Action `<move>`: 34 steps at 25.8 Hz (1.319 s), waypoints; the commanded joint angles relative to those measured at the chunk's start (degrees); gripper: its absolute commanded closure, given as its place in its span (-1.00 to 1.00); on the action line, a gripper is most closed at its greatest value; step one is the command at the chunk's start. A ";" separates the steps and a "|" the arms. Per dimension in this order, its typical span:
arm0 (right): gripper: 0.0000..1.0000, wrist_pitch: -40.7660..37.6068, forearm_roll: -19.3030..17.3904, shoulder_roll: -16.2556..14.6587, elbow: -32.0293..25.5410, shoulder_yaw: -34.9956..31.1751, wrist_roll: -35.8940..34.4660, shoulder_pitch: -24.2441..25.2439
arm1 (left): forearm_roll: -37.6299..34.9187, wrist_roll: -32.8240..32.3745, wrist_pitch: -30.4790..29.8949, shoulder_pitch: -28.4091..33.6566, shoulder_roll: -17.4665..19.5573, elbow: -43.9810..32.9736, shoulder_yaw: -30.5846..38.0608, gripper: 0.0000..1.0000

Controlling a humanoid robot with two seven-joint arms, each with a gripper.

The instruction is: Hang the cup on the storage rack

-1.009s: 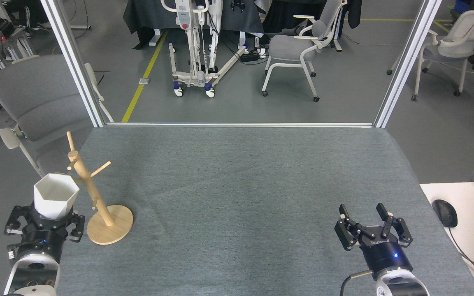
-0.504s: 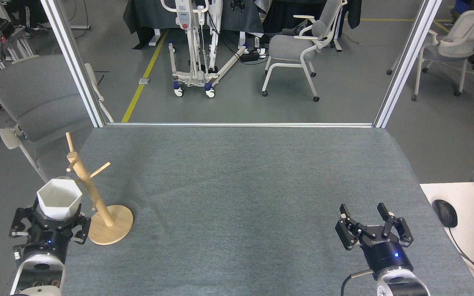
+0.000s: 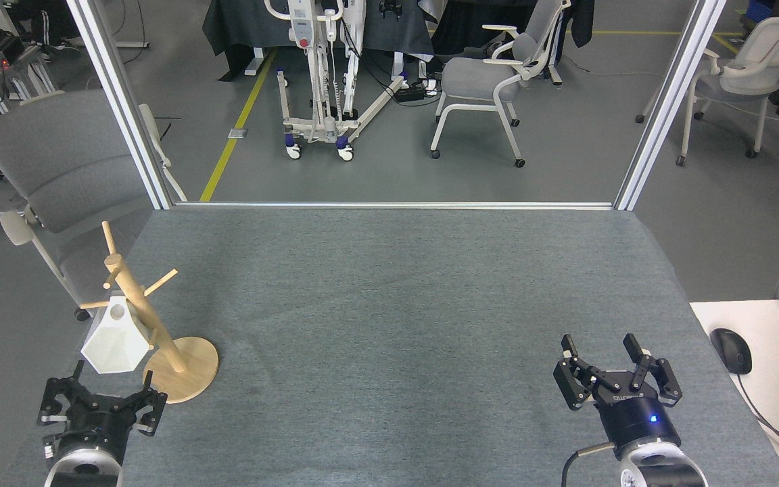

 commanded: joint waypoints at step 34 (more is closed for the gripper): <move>-0.99 3.50 -0.01 -0.80 3.58 0.50 -0.10 -3.20 | 22.68 3.06 7.74 0.53 -11.79 -13.29 -26.64 -0.97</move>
